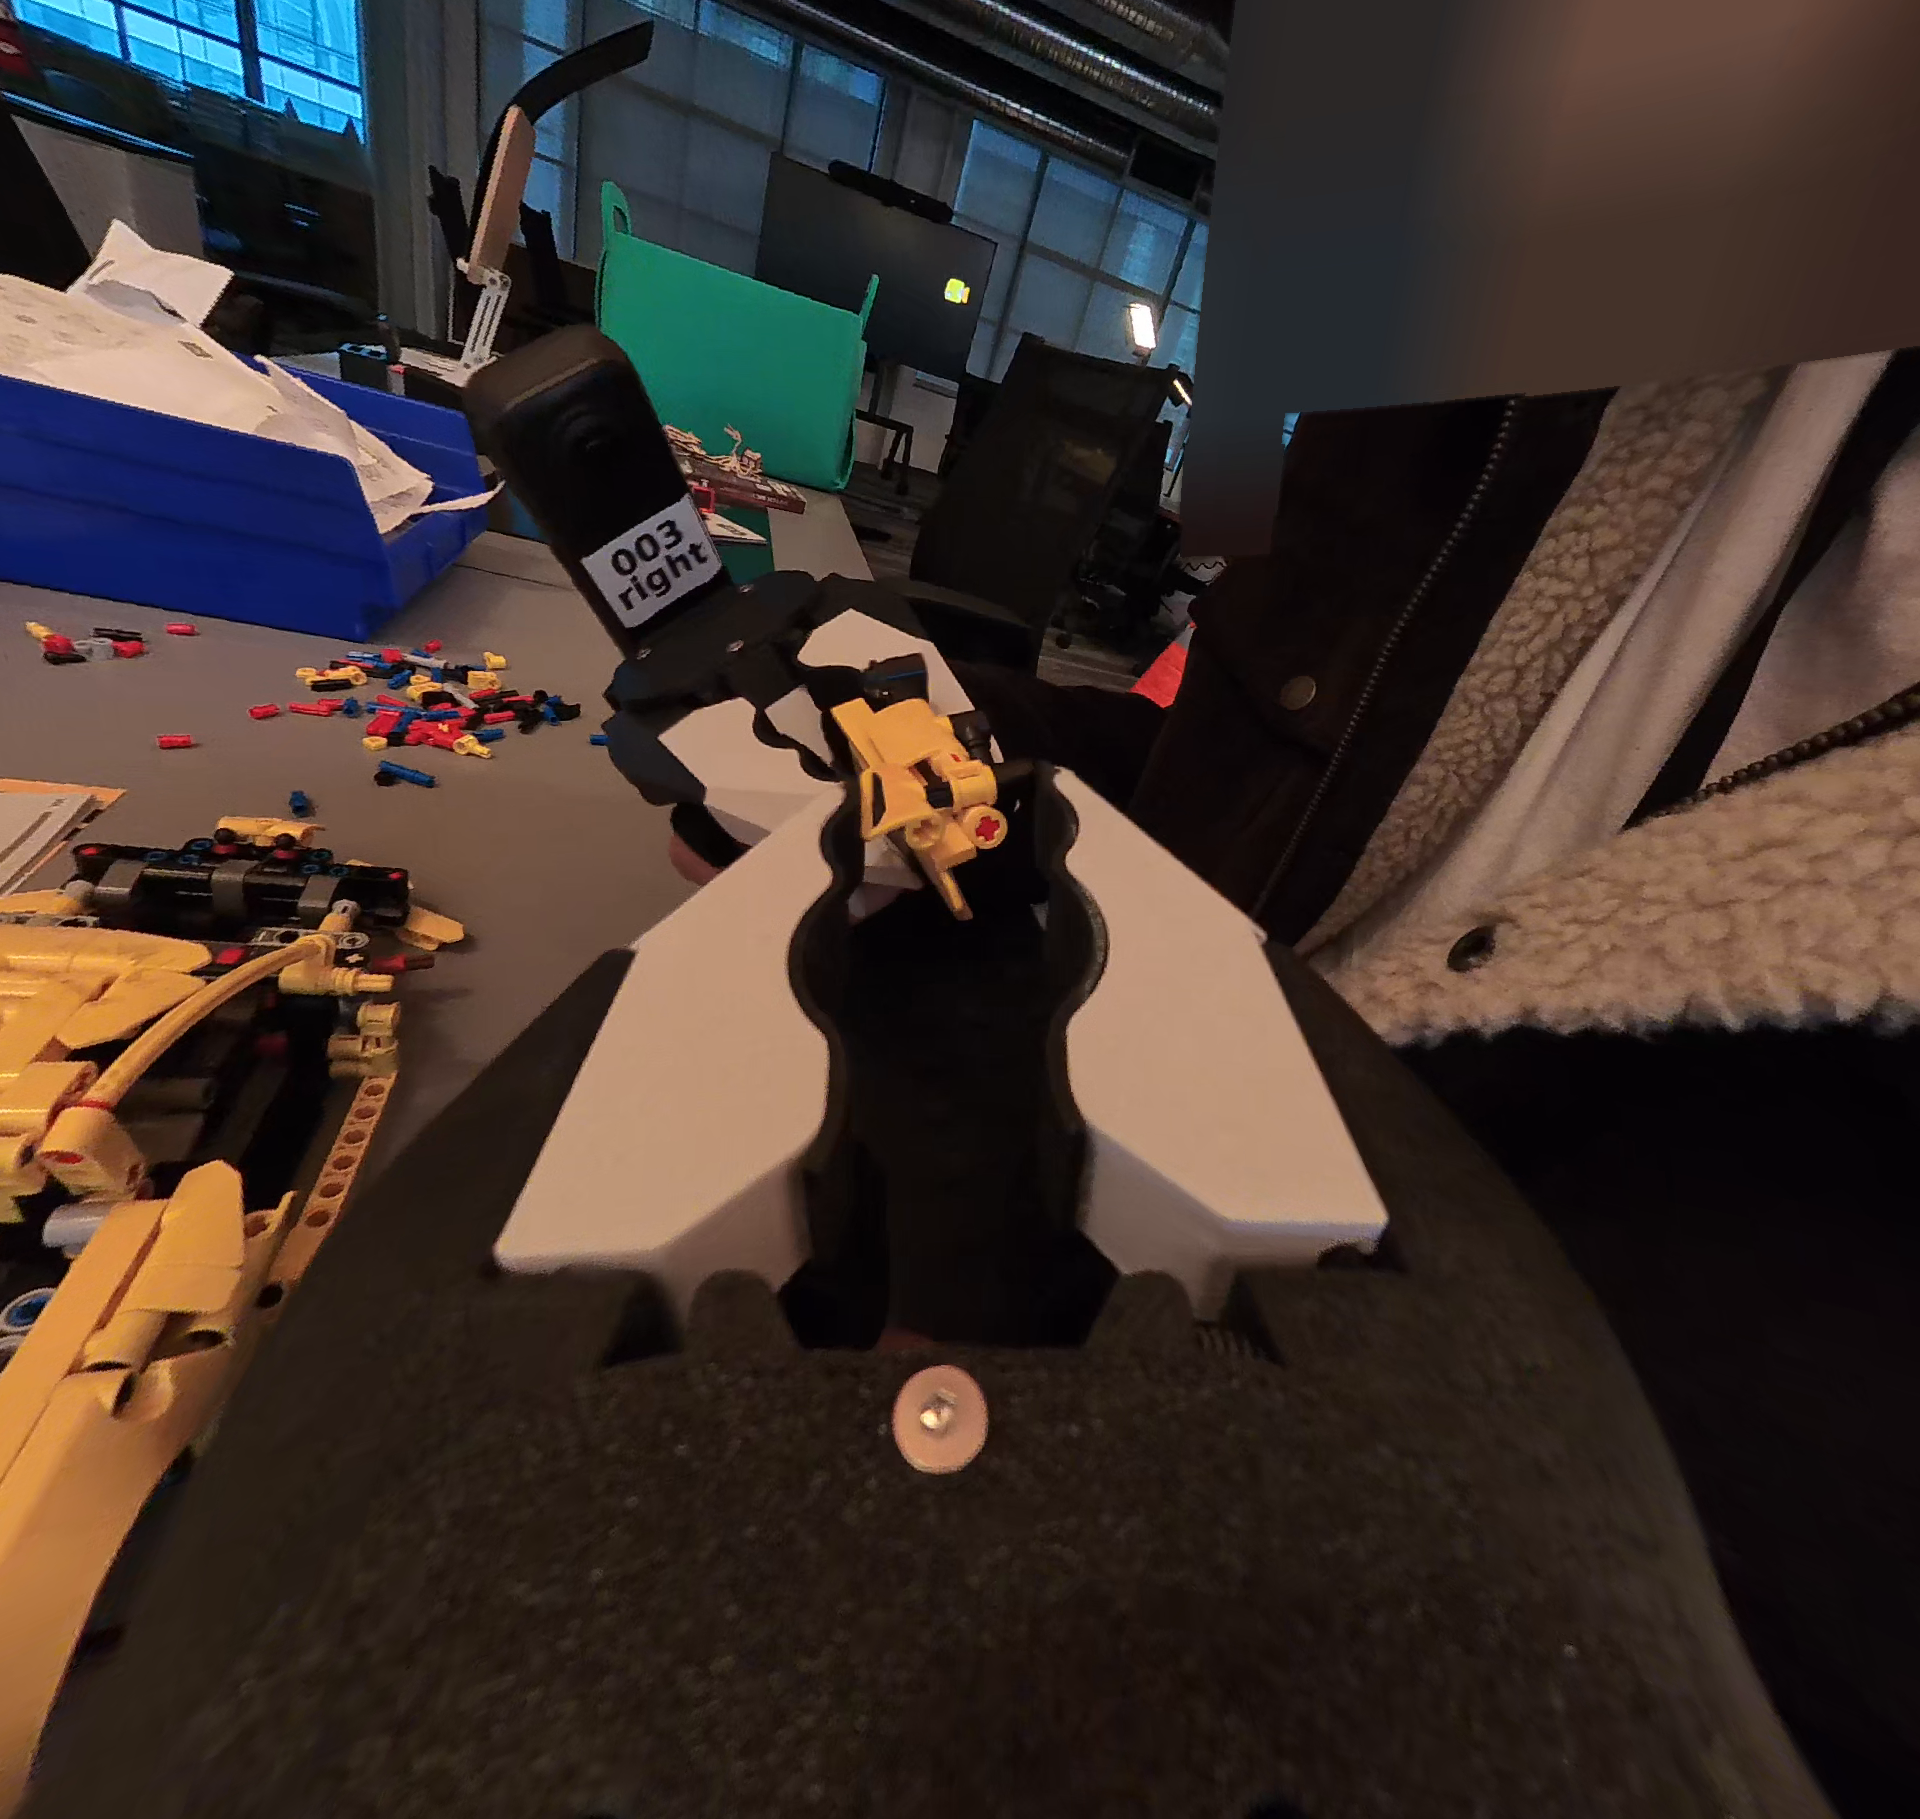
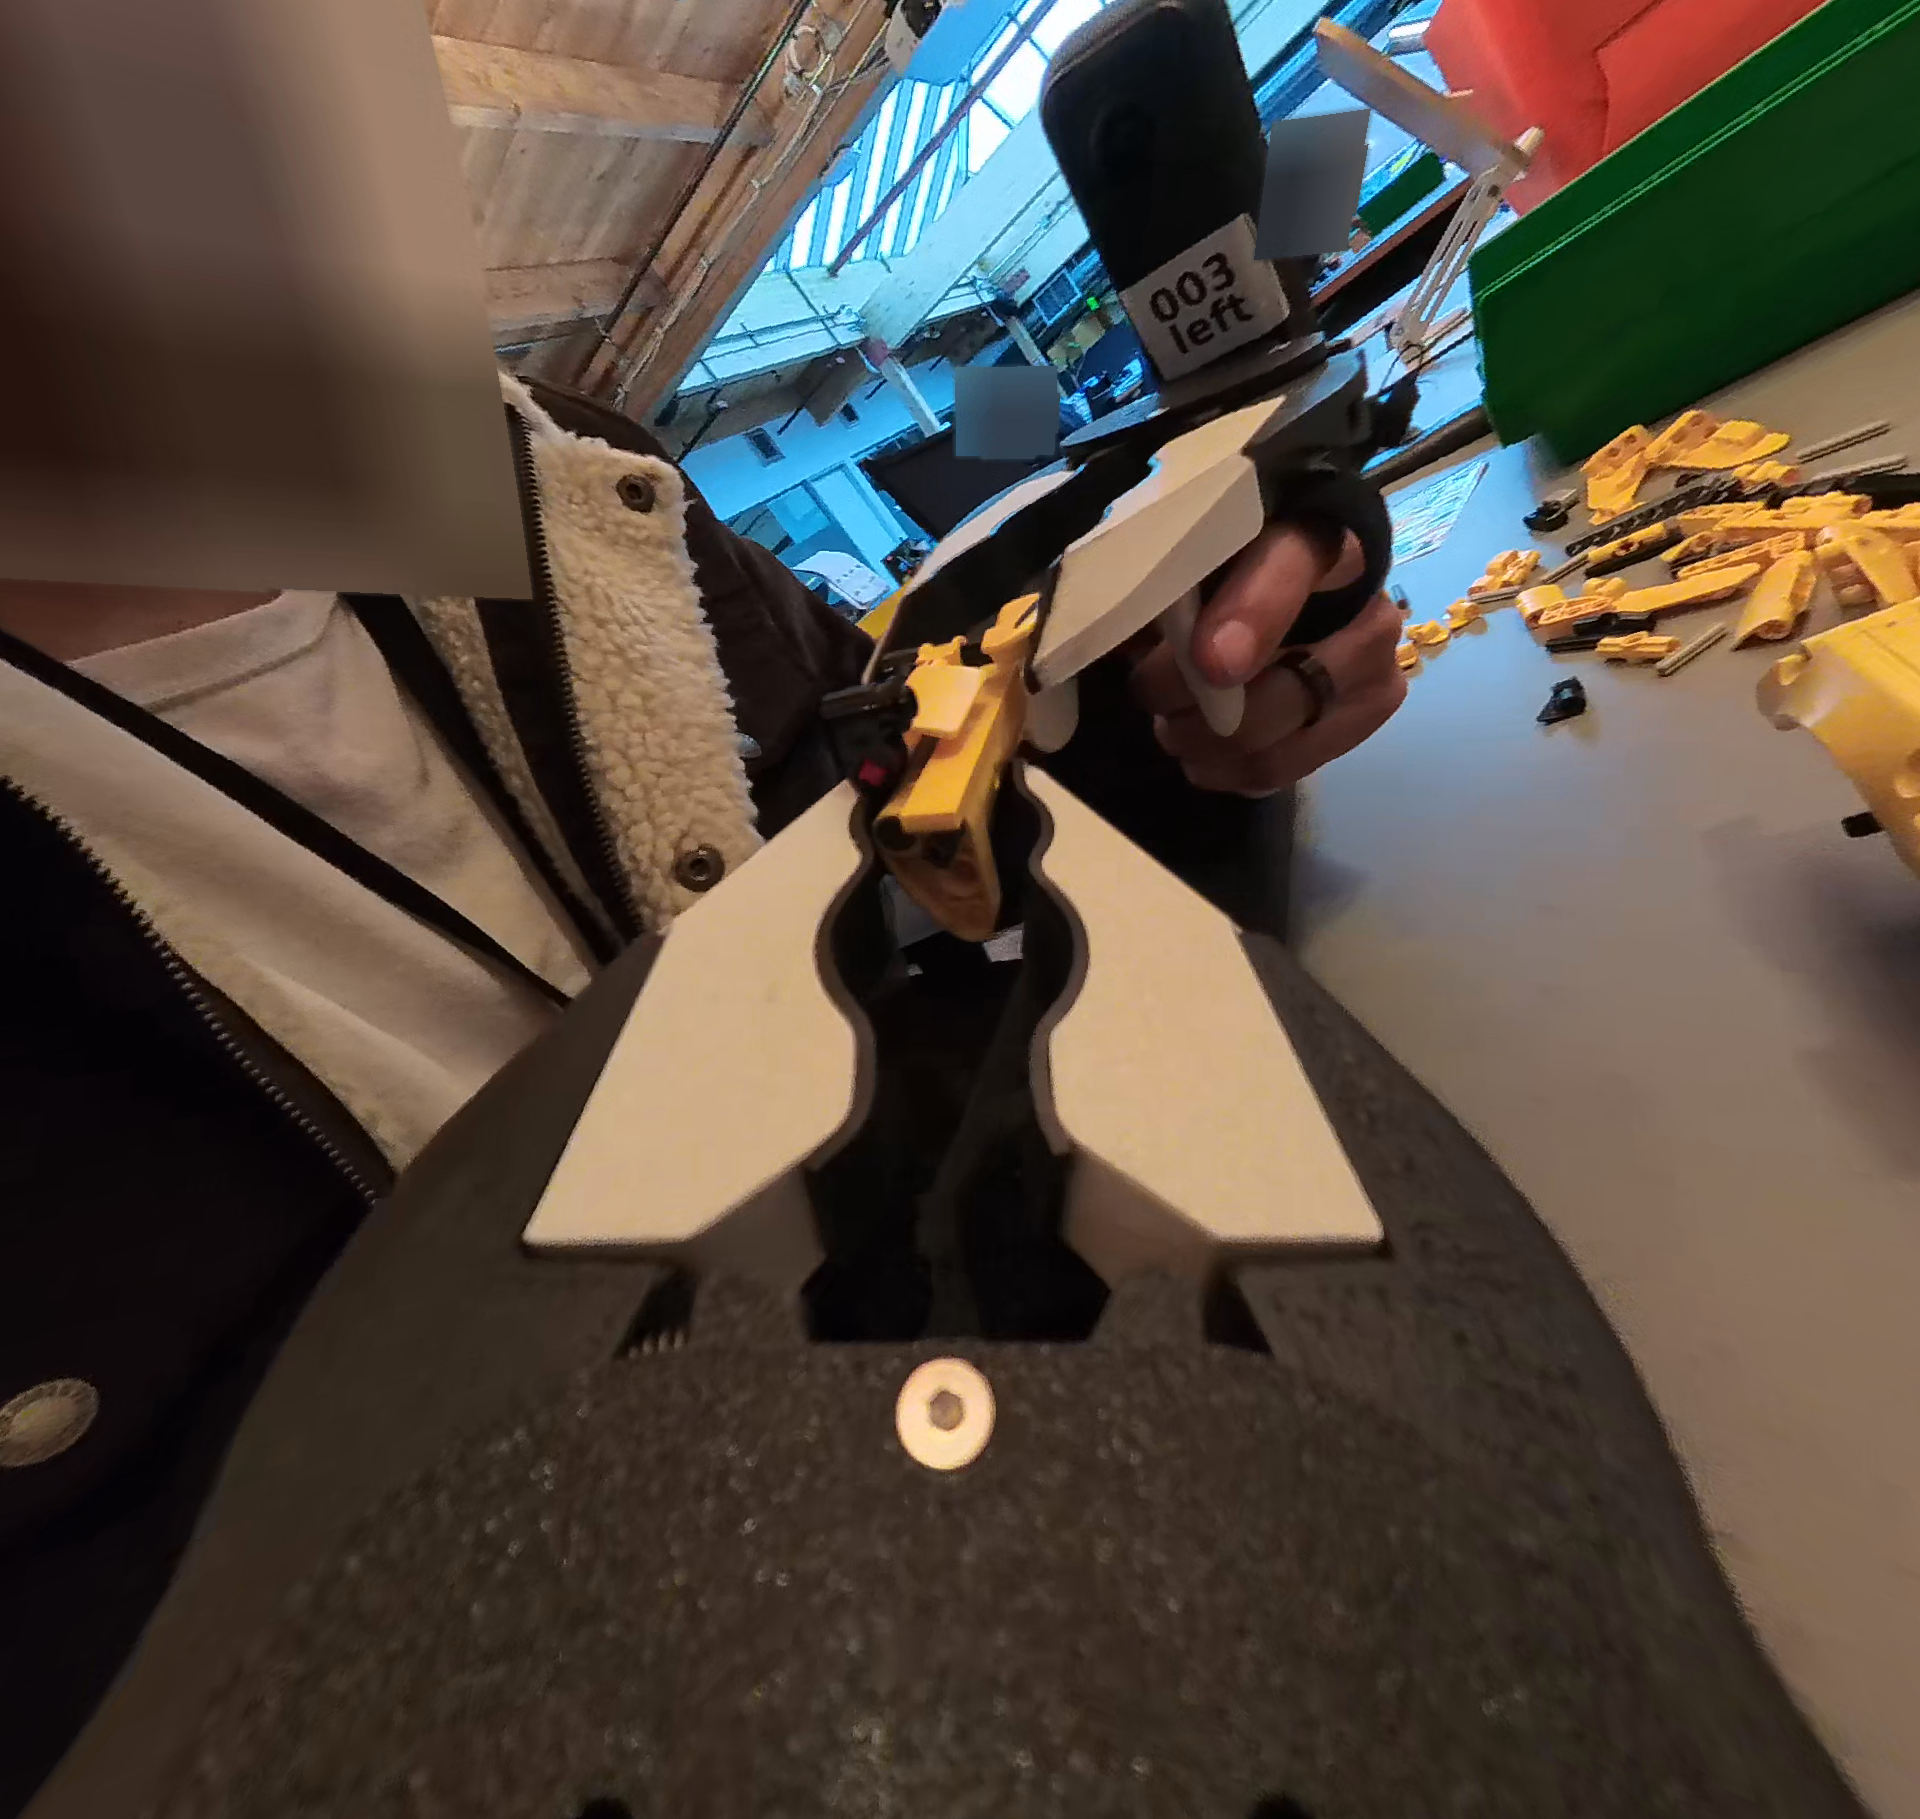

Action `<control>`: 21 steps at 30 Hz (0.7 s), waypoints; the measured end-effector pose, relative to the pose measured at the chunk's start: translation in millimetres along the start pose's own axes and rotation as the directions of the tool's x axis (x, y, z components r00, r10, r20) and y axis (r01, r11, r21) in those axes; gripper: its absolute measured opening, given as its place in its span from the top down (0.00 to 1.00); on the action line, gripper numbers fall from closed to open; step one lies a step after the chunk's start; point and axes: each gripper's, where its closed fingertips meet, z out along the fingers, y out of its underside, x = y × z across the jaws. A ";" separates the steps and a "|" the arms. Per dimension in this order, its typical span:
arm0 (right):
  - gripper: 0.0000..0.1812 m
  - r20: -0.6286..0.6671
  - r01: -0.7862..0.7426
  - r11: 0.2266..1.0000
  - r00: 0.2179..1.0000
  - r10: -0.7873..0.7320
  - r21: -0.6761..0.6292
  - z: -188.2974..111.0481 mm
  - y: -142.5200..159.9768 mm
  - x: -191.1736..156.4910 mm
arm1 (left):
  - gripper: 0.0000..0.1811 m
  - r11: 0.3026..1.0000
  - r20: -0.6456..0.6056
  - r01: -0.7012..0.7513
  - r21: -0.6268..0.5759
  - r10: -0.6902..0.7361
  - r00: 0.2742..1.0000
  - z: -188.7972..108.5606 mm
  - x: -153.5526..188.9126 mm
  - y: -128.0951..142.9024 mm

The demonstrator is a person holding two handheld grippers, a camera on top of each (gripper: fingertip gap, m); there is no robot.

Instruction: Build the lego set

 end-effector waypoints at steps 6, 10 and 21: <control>0.92 -0.003 0.003 1.000 1.000 -0.003 0.015 -3.1 -3.4 -1.1 | 0.82 0.998 0.001 0.059 0.011 -0.059 0.998 -1.2 -3.5 -2.1; 0.92 -0.036 0.016 0.999 0.999 -0.014 0.035 -6.6 -7.0 2.3 | 0.84 0.998 0.036 0.051 0.041 -0.052 0.998 -5.0 -8.8 -6.7; 0.92 -0.262 0.180 0.983 0.951 -0.167 0.024 -15.8 -14.2 26.2 | 0.81 0.992 0.107 0.124 0.026 -0.126 0.986 -2.3 -24.4 3.5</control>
